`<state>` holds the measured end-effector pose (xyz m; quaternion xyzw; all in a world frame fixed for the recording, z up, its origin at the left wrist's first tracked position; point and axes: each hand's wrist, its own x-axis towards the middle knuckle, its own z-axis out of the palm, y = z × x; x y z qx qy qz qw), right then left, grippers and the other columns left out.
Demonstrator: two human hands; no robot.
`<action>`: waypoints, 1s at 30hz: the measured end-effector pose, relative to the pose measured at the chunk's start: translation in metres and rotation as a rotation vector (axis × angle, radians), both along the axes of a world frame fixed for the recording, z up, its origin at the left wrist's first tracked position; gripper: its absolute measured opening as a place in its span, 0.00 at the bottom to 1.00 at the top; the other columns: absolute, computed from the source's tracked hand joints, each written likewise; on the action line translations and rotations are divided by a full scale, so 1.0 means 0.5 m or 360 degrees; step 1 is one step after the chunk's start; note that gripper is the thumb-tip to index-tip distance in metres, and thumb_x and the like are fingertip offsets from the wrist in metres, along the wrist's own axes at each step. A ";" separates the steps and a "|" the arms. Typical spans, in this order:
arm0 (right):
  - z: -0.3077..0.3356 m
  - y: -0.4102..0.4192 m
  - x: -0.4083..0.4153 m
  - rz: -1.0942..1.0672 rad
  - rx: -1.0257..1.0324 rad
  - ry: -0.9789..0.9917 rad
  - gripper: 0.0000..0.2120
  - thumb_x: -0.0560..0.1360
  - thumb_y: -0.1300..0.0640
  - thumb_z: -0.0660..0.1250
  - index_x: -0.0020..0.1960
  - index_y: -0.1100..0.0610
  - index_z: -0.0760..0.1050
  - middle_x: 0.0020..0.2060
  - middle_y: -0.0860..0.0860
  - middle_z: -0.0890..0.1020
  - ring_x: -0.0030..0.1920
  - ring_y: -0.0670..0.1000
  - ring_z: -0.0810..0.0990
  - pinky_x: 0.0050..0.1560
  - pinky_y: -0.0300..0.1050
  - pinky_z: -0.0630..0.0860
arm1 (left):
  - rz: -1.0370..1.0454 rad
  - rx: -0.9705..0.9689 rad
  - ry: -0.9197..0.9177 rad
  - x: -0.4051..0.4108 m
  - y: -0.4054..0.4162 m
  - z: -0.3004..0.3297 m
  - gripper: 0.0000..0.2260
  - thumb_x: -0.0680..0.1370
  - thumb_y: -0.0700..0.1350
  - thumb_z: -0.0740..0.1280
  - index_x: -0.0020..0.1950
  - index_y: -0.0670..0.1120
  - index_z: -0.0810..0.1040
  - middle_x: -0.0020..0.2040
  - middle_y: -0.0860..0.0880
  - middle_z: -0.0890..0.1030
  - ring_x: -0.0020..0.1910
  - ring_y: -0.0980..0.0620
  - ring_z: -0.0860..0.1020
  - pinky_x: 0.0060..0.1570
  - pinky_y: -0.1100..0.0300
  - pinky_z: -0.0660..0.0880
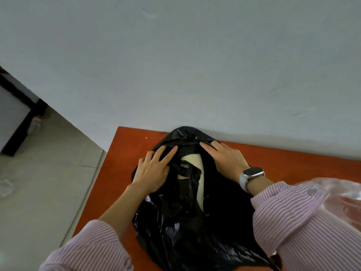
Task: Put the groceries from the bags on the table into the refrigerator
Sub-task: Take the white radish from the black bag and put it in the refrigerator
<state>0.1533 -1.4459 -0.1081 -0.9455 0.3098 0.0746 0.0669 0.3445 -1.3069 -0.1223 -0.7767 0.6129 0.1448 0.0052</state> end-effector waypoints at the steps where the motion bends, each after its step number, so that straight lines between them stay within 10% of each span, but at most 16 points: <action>1: -0.010 -0.005 0.005 -0.0042 0.0086 0.0070 0.30 0.76 0.62 0.55 0.74 0.48 0.51 0.64 0.52 0.66 0.62 0.56 0.69 0.42 0.51 0.73 | -0.0041 0.0053 -0.0140 0.001 -0.005 -0.009 0.28 0.80 0.49 0.53 0.74 0.60 0.41 0.76 0.49 0.52 0.66 0.43 0.60 0.60 0.48 0.63; 8: -0.048 -0.006 0.022 -0.0194 0.0196 0.0156 0.28 0.77 0.58 0.56 0.74 0.46 0.52 0.61 0.56 0.65 0.61 0.58 0.67 0.46 0.52 0.73 | -0.0035 0.0383 -0.0505 -0.009 -0.032 -0.005 0.33 0.76 0.50 0.60 0.74 0.59 0.43 0.75 0.49 0.49 0.66 0.43 0.58 0.62 0.49 0.59; 12: -0.048 0.004 0.006 -0.0021 -0.0056 -0.0228 0.20 0.72 0.60 0.63 0.64 0.55 0.71 0.58 0.57 0.74 0.52 0.61 0.76 0.40 0.51 0.75 | 0.0248 0.0279 0.0368 0.012 -0.040 0.028 0.19 0.76 0.47 0.59 0.67 0.59 0.68 0.71 0.56 0.65 0.70 0.49 0.57 0.70 0.45 0.44; 15: -0.041 -0.004 0.004 0.0139 -0.0194 -0.0500 0.18 0.71 0.56 0.57 0.59 0.57 0.74 0.55 0.54 0.79 0.49 0.57 0.80 0.40 0.49 0.78 | 0.0400 -0.0350 0.0503 0.020 -0.042 0.040 0.13 0.76 0.49 0.60 0.57 0.53 0.79 0.59 0.55 0.77 0.63 0.52 0.68 0.66 0.52 0.54; 19: -0.054 -0.014 0.019 0.0233 -0.0206 -0.0569 0.18 0.72 0.58 0.57 0.60 0.55 0.74 0.47 0.53 0.81 0.42 0.57 0.79 0.36 0.48 0.78 | -0.0137 -0.0419 0.0199 -0.002 -0.060 0.010 0.21 0.75 0.53 0.52 0.64 0.50 0.74 0.60 0.50 0.78 0.54 0.44 0.76 0.48 0.50 0.72; 26: -0.080 -0.040 0.061 0.0171 -0.0226 -0.0616 0.19 0.66 0.62 0.56 0.50 0.57 0.82 0.31 0.54 0.77 0.28 0.54 0.76 0.23 0.38 0.69 | -0.0266 -0.0079 -0.0208 0.018 -0.093 -0.036 0.23 0.70 0.49 0.56 0.64 0.48 0.74 0.57 0.50 0.80 0.55 0.48 0.79 0.44 0.53 0.77; 30: -0.082 -0.043 0.079 0.0120 -0.0298 -0.0419 0.11 0.68 0.60 0.64 0.47 0.57 0.82 0.31 0.54 0.75 0.28 0.55 0.75 0.22 0.38 0.64 | -0.0208 -0.0042 -0.0213 0.013 -0.105 -0.056 0.31 0.74 0.51 0.66 0.74 0.50 0.58 0.71 0.49 0.65 0.70 0.46 0.63 0.63 0.51 0.65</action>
